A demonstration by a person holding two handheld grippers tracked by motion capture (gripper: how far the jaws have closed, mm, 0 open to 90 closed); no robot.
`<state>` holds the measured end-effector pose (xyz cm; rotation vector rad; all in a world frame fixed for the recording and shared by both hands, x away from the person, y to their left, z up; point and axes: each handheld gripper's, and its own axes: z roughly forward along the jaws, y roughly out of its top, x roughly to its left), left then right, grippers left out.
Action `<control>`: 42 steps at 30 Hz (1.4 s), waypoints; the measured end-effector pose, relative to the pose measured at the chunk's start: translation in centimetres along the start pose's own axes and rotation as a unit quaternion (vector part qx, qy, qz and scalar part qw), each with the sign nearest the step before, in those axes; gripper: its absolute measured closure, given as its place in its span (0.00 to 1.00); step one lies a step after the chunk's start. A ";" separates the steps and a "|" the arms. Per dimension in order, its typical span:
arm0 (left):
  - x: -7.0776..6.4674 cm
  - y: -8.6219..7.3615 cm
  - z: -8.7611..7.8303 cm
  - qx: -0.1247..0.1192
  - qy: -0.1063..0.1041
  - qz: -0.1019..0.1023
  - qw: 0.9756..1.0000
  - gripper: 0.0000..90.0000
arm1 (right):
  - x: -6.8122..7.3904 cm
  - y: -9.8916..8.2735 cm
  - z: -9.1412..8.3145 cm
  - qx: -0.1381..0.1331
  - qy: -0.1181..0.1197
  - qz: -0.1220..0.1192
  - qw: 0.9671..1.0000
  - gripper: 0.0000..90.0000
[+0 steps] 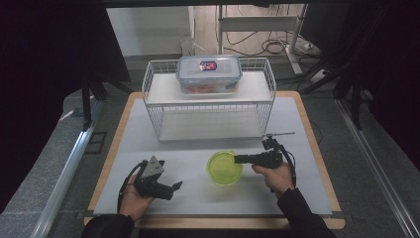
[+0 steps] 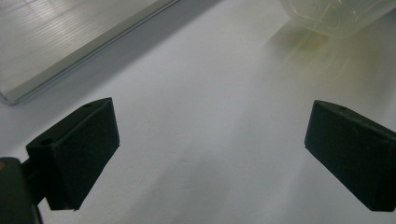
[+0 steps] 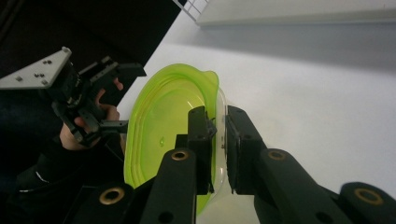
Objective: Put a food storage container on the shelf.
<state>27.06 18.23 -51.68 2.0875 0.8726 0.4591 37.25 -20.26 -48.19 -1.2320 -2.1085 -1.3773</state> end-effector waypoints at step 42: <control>0.1 0.0 0.0 -0.001 0.001 0.002 1.000 0.03 | 6.3 8.1 -4.1 -0.058 0.022 -0.046 0.997 0.91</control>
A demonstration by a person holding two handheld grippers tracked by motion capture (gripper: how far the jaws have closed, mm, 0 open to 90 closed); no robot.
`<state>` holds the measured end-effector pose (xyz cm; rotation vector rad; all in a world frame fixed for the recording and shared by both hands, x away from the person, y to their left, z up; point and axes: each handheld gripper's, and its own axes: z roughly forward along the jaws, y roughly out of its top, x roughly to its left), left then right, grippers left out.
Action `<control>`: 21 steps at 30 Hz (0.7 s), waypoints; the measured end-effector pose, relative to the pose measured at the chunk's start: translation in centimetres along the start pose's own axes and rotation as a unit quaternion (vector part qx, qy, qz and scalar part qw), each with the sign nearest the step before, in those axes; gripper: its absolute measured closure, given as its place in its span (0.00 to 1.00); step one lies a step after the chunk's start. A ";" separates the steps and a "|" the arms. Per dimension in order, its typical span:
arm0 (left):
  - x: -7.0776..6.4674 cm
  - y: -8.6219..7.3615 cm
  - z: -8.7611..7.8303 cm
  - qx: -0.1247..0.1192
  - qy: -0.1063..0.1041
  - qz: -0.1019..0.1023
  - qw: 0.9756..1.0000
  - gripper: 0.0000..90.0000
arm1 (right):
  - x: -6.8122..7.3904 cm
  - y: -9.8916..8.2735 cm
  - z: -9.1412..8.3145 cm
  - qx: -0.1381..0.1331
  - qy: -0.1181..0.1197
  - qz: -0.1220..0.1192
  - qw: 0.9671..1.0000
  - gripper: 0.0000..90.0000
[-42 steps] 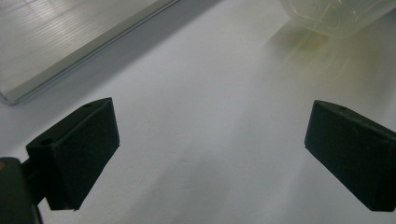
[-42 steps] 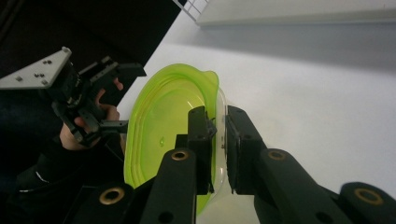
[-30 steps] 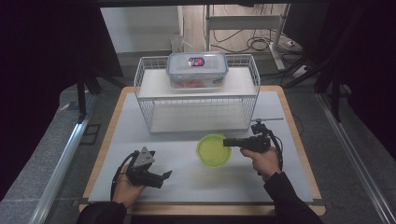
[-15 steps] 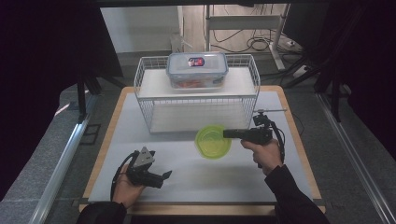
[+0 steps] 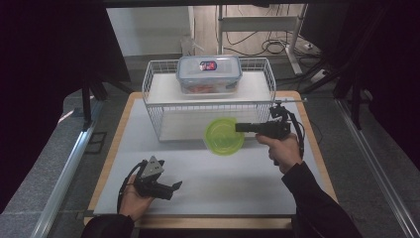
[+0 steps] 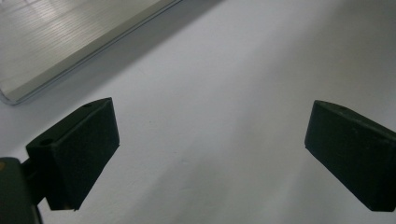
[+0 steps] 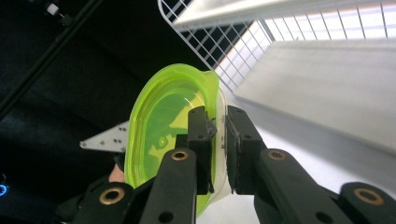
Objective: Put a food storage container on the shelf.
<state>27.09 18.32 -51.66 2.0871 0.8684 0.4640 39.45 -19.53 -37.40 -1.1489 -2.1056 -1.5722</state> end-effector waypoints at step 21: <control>0.0 0.0 0.0 -0.004 -0.002 -0.004 1.000 0.03 | 2.7 6.5 -0.8 -0.028 0.005 -0.007 1.000 0.91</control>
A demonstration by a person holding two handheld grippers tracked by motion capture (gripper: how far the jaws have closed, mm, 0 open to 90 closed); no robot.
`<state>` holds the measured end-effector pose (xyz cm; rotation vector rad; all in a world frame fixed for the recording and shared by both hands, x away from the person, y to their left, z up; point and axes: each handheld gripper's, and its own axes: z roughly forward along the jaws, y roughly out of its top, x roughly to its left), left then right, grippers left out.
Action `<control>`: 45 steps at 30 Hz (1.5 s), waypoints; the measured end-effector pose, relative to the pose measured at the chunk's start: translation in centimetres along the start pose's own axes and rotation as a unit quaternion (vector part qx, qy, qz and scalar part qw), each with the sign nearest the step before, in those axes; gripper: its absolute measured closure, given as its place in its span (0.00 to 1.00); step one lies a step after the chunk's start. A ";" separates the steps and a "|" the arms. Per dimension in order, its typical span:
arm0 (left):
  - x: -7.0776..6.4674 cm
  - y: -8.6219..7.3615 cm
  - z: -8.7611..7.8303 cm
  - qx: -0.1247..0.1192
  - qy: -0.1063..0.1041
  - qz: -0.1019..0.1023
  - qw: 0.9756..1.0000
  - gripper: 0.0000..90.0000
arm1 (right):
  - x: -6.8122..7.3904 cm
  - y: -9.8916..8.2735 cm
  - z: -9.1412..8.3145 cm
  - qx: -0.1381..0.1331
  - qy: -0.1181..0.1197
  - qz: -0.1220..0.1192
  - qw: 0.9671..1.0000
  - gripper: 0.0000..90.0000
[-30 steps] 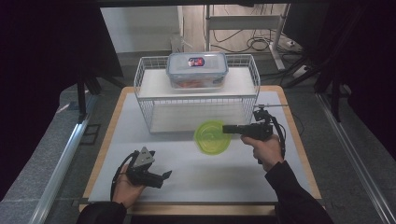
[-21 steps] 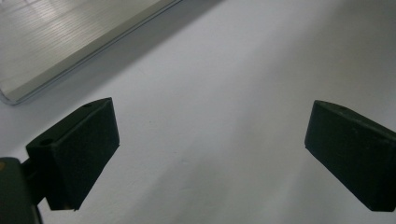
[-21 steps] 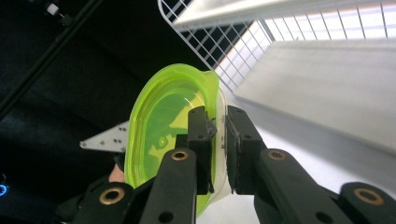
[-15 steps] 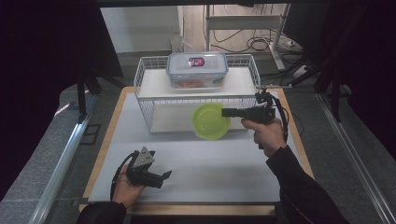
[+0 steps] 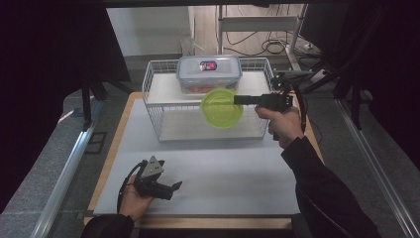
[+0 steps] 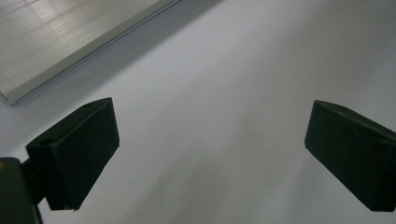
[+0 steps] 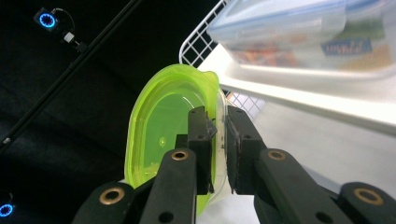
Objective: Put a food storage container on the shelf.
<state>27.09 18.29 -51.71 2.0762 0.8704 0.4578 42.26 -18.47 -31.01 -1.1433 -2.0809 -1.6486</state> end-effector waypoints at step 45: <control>0.0 -0.1 0.0 0.003 -0.003 0.009 1.000 0.03 | 0.1 11.8 3.3 -0.080 -0.093 0.032 0.992 0.91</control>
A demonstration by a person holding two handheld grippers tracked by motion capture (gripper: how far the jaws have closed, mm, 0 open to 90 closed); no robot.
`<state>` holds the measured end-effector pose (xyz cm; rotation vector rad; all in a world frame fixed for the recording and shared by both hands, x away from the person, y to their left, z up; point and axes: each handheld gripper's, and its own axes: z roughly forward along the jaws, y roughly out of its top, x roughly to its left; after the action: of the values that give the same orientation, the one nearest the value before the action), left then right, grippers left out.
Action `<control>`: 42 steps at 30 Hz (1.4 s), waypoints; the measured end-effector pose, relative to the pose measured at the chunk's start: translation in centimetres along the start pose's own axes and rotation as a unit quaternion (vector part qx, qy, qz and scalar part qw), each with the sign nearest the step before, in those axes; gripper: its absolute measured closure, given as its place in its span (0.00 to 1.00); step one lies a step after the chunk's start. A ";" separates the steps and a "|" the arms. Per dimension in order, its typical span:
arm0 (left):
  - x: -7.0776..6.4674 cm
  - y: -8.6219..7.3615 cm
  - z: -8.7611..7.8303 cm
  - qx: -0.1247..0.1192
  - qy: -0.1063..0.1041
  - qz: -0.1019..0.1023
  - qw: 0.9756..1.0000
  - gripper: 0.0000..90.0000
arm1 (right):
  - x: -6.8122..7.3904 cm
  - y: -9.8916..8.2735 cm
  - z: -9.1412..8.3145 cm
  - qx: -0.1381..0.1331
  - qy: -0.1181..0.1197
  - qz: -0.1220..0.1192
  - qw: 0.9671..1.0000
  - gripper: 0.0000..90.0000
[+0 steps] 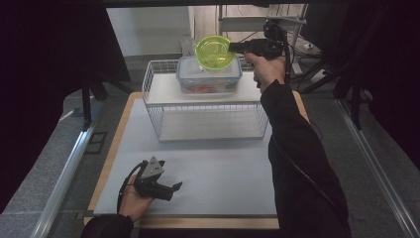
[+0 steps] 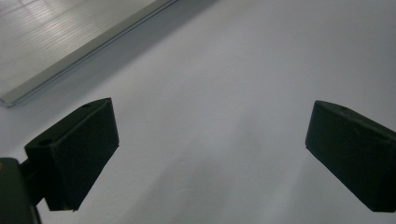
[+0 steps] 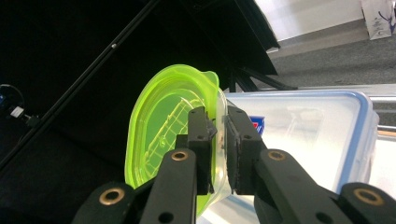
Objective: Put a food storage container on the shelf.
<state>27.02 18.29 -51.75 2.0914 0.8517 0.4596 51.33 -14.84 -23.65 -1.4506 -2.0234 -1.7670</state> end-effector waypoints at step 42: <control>-0.2 0.0 0.1 -0.001 -0.009 0.003 1.000 0.03 | -0.8 0.8 3.9 -0.016 -0.063 0.005 0.998 0.76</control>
<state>26.90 18.10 -51.78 2.0947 0.8340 0.4448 54.27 -12.24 -24.85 -1.6174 -2.0515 -1.7539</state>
